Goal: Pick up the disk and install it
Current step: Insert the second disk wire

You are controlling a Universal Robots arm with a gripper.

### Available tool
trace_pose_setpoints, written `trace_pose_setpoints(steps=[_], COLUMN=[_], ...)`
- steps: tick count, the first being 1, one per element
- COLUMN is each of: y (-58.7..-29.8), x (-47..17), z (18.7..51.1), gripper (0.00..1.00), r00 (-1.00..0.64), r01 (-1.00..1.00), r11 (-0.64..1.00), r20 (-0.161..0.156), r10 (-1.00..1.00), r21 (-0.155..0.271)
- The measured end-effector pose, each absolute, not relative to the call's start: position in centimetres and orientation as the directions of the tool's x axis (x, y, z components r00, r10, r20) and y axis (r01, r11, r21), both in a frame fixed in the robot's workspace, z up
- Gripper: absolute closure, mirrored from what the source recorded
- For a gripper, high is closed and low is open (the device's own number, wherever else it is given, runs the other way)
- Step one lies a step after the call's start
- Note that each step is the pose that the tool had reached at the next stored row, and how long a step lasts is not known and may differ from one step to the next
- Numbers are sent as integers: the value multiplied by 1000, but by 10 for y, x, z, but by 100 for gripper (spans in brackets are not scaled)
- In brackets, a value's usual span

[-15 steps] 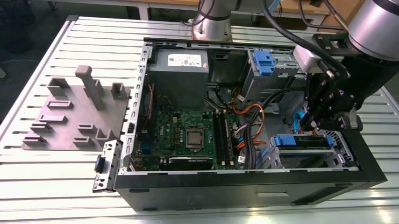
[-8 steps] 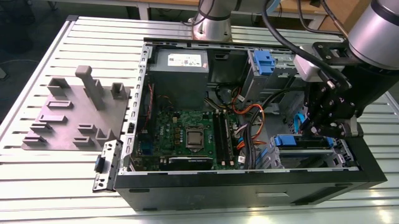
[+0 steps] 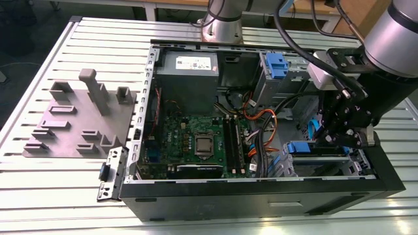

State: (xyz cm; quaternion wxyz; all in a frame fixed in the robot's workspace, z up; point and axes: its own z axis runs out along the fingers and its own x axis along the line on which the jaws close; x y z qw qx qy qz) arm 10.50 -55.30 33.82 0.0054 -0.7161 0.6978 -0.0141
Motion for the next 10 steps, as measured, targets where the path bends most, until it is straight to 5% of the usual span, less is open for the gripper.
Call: trace_pose_setpoints(steps=[10], y=[-554], x=[105], z=[337], gripper=[84], r00=[28], r01=[-999], r11=[-28], r20=[13], r10=[-1000], r21=[-30])
